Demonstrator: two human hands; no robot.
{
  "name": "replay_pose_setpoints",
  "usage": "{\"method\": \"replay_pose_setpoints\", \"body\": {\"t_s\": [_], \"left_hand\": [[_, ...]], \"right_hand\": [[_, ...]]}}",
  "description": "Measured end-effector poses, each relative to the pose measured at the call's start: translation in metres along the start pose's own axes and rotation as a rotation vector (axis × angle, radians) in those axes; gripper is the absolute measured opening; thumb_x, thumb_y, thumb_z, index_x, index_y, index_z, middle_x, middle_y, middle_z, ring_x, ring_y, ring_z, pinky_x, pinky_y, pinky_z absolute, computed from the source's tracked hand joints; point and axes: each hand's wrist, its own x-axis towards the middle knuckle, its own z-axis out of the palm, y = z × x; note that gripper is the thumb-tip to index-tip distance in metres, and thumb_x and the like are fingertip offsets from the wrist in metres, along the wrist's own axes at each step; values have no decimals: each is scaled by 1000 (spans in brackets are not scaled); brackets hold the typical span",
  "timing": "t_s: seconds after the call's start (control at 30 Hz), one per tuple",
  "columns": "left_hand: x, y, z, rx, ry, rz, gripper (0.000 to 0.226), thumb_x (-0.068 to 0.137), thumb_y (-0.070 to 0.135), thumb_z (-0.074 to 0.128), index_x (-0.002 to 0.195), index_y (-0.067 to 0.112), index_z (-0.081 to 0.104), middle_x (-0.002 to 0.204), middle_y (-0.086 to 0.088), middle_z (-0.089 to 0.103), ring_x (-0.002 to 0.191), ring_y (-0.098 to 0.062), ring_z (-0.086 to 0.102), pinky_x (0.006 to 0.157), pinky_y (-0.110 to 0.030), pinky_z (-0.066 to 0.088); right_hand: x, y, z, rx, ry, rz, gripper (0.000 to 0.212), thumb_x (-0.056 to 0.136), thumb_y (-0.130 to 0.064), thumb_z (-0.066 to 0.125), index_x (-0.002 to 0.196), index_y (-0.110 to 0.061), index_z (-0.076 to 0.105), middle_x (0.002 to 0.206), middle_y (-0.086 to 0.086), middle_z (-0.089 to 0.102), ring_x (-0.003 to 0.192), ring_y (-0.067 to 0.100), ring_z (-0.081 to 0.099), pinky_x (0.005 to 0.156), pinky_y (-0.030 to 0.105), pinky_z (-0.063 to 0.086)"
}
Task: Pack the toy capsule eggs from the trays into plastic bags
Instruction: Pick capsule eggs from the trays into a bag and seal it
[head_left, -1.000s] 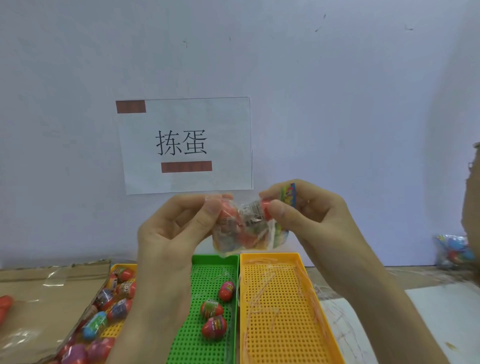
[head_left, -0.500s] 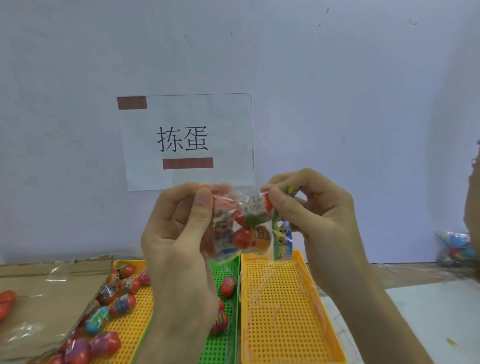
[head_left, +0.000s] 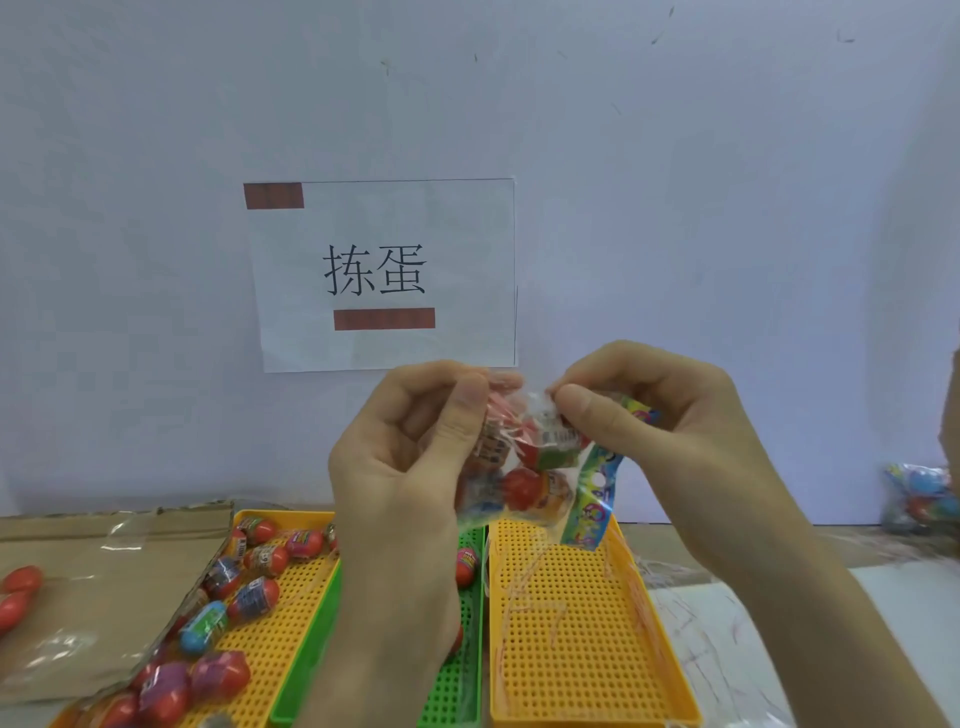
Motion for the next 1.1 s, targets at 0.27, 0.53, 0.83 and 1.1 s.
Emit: {"method": "replay_pose_setpoints", "body": {"t_s": [0.27,0.53,0.83,1.1], "left_hand": [[0,1,2,-23,69,-46,12,81,32,65,76,28,75,92,-2,78,76,-17,73,64,-37,62],[-3,0,1,33,13,67,7,88,31,69,83,29,73,93,-6,78,88,-23,76,73,-30,61],[-3,-1,1,-45,-49,73,7,87,30,67,86,26,72,96,-7,78,86,-19,76,66,-23,59],[-5,3,1,-127,-143,16,7,90,22,63,90,15,65,93,-7,79,73,-16,76,53,-19,55]], "right_hand": [[0,-5,8,21,153,-47,4,85,-31,72,88,-29,71,87,-6,71,84,15,70,73,24,54],[-4,-16,19,-158,76,-24,20,77,-44,80,86,-29,71,90,-9,73,87,10,72,77,34,60],[-4,-19,18,1,94,30,16,79,-34,77,81,-19,71,77,0,73,71,14,72,66,28,59],[-2,-13,16,178,105,158,25,75,-32,78,100,-28,75,88,5,76,81,23,76,70,33,60]]}}
